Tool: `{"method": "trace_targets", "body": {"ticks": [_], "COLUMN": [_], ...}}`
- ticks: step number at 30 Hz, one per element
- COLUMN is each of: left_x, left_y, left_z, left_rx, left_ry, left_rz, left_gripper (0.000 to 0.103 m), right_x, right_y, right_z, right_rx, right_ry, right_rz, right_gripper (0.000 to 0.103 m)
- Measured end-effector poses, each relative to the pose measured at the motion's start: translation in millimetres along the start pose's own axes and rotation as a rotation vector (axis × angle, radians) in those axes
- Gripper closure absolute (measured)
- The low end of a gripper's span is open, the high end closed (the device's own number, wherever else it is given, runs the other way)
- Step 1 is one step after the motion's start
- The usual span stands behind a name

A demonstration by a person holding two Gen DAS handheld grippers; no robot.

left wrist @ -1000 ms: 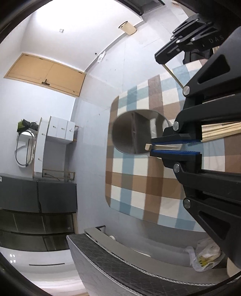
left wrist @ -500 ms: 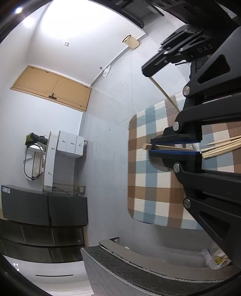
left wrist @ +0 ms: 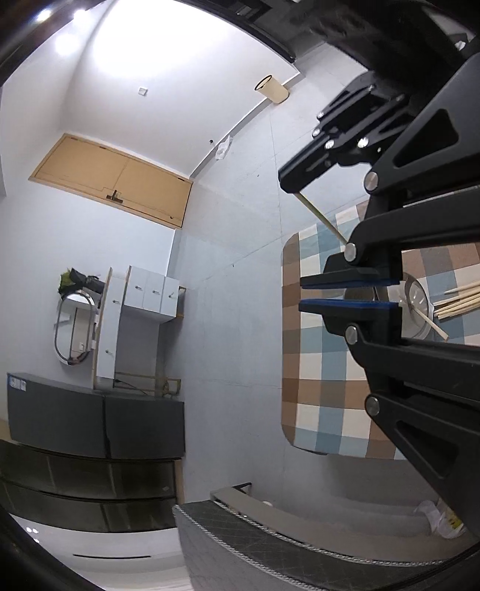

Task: Organize utensils
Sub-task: 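Lift the left tool's chopstick over the holder while the right tool carries its chopstick there, then open the left tool over the holder while the right tool opens, dropping both chopsticks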

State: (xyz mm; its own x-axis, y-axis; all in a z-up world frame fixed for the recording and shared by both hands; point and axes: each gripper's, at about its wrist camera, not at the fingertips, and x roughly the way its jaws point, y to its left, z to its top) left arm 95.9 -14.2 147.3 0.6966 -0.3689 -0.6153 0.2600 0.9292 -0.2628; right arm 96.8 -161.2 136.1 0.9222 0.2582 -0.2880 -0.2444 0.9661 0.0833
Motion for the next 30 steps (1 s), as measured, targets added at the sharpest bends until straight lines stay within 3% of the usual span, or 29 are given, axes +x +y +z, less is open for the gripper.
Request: {"method": "trace_targets", "body": {"ticks": [3,10,16,18,19,20,21,30], "left_x": [8,30,51,51,50,48,44,11], "left_y": [11,37,53,56,57,57,56,34], "left_z": [-3,-15,-35,-41,-43,-46,-49,-63], "left_rx": [-0.012,-0.061,-0.096,-0.112,-0.119,-0.122,-0.124,-0.076], "left_ry": [0.0,0.035,0.126,0.13,0.126,0.118,0.102,0.002], "left_rz": [0.017,0.069,0.118,0.12,0.124,0.133,0.148,0.24], "left_gripper": [0.102,0.102,0.092,0.076,0.071,0.058,0.049,0.032], "right_x": [11,21,51,53,52,48,44,-9], "right_y": [0,-1,5,5,3,2,0,-18], "right_z": [-9,-13,-42,-53,-56,-61,-62,-67], "right_rx": [-0.01,-0.011,-0.051,-0.05,-0.044,-0.037,-0.035,0.001], "right_ry": [0.004,-0.077,0.016,0.059,0.072,0.085,0.084,0.108], "right_rz": [0.0,0.006,0.023,0.044,0.054,0.062,0.067,0.009], "right_gripper": [0.1,0.1,0.096,0.081,0.061,0.047,0.045,0.038]}}
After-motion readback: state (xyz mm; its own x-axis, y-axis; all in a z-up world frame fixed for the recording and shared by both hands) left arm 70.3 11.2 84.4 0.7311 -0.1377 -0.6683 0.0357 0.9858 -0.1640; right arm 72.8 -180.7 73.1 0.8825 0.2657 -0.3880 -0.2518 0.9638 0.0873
